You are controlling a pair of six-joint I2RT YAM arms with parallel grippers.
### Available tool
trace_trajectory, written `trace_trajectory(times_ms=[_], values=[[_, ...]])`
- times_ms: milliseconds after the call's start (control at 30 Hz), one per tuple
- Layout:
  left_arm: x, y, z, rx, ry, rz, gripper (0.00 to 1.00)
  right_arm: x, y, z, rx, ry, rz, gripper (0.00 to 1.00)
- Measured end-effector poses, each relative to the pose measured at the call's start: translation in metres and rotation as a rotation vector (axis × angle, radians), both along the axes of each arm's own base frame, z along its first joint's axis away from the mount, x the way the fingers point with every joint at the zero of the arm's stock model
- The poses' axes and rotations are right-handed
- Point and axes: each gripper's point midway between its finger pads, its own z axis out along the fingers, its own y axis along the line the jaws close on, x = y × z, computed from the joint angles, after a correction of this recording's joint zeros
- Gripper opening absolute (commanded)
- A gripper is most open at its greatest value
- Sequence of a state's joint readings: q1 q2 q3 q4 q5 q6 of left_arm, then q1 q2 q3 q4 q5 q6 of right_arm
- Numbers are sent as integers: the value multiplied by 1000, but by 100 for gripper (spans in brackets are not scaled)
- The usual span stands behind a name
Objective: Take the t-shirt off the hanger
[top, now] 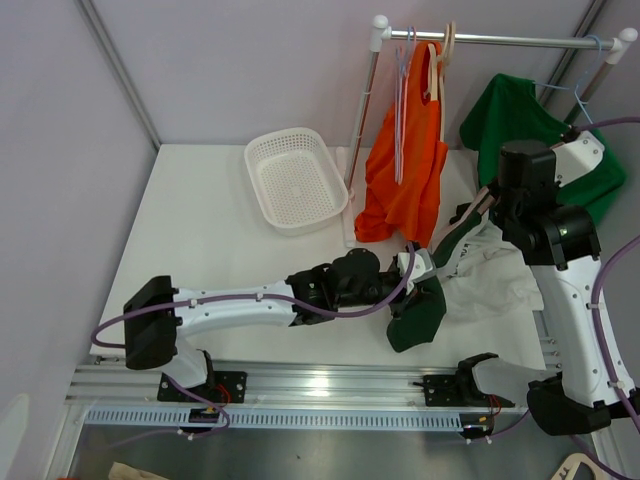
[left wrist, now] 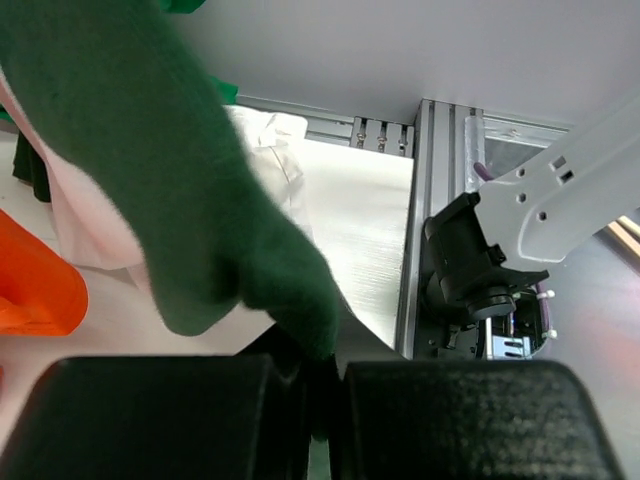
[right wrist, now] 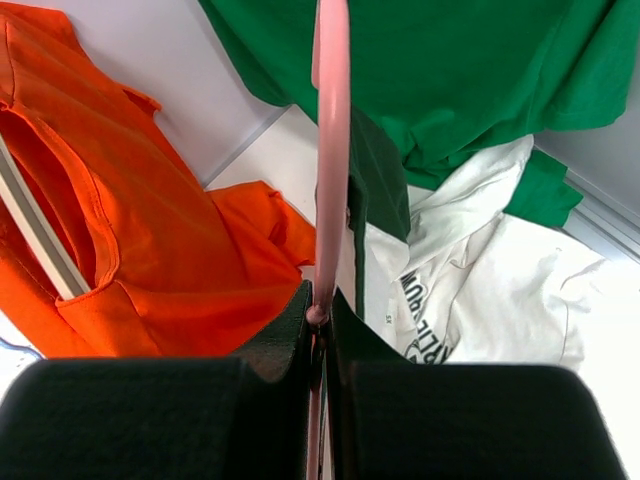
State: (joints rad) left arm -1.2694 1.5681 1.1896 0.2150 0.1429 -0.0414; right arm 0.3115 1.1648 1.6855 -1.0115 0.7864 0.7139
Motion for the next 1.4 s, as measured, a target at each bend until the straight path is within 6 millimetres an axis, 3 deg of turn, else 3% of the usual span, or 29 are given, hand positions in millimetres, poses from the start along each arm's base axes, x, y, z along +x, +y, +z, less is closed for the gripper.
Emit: trace_trajectory(times_ms=[100,267,400,533,667,867,1000,1067,1233,1333,1400], values=[[1,2,0,-1,-2,10,1,-1,0,1,-3,-1,2,0],[-7,29,5,-8,-9,22,1,-2,-7,1,-25,11,-13,0],[-24,58,26,-68,-28,29,1,-3,-30,-1,-22,25,-70,0],[-51,92,32,-132,-28,6,1,-3,-44,-4,-16,34,-92,0],[-61,118,11,-144,20,8,1,0,-49,-15,-10,64,-86,0],[-64,130,-46,-84,100,30,1,10,-51,-27,5,102,-62,0],[-54,124,-66,-30,113,87,1,13,-40,-29,29,103,-7,0],[-44,112,-66,16,122,132,1,13,-30,-26,35,92,31,0],[2,60,-27,42,164,236,1,3,8,-13,67,52,215,0],[32,37,-4,22,198,283,1,-6,21,-6,71,43,313,0],[45,30,1,18,221,303,1,-10,29,-2,62,34,372,0]])
